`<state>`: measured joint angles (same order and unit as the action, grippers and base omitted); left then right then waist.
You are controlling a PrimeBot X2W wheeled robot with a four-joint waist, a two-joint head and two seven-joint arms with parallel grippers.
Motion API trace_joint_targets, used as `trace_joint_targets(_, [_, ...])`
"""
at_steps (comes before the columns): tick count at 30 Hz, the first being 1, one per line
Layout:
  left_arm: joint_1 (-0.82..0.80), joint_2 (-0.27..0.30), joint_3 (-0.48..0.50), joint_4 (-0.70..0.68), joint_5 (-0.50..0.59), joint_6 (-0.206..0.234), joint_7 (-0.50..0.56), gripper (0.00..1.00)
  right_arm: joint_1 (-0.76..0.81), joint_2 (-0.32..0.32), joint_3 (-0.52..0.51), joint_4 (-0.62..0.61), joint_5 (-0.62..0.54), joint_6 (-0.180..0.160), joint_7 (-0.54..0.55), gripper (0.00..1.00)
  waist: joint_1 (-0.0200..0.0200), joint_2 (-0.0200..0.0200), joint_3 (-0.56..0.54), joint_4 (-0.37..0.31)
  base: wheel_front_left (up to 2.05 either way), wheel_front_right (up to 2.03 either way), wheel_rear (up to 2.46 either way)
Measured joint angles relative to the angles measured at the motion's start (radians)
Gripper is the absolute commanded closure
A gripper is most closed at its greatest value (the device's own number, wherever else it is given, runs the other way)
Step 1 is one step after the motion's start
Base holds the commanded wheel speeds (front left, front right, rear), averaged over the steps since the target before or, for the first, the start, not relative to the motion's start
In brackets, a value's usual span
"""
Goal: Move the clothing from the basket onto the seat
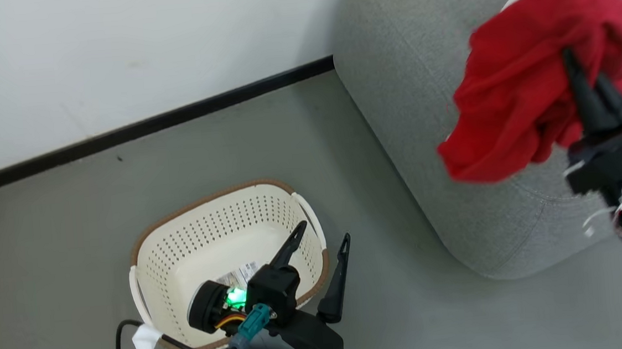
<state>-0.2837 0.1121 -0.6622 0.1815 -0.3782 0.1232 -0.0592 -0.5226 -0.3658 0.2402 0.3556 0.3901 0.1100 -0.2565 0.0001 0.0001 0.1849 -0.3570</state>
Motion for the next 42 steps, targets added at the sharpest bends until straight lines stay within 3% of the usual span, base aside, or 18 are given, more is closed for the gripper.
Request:
trace_joint_targets(18, [-0.069, 0.049, 0.032, -0.057, 0.023, 0.000, 0.058, 0.00, -0.323, -0.205, -0.254, 0.018, 0.009, -0.002, 0.000, 1.00, 0.0001, 0.0000, 0.189, 0.076, 0.00, 0.00, 0.00])
trace_joint_targets(23, [-0.074, 0.084, 0.050, -0.074, 0.033, 0.000, 0.078, 0.00, -0.397, -0.248, -0.303, 0.087, 0.017, -0.001, 0.000, 1.00, 0.0000, 0.0001, 0.239, 0.095, 0.00, 0.00, 0.00])
trace_joint_targets(31, [-0.056, 0.153, 0.096, -0.108, 0.045, 0.000, 0.107, 0.00, -0.469, -0.255, -0.382, 0.233, 0.072, -0.001, 0.000, 1.00, 0.0001, 0.0001, 0.312, 0.105, 0.00, 0.00, 0.00])
trace_joint_targets(42, [-0.024, 0.187, 0.131, -0.161, 0.068, 0.000, 0.143, 0.00, -0.541, -0.271, -0.454, 0.377, 0.095, -0.001, 0.000, 1.00, 0.0000, -0.0001, 0.381, 0.083, 0.00, 0.00, 0.00])
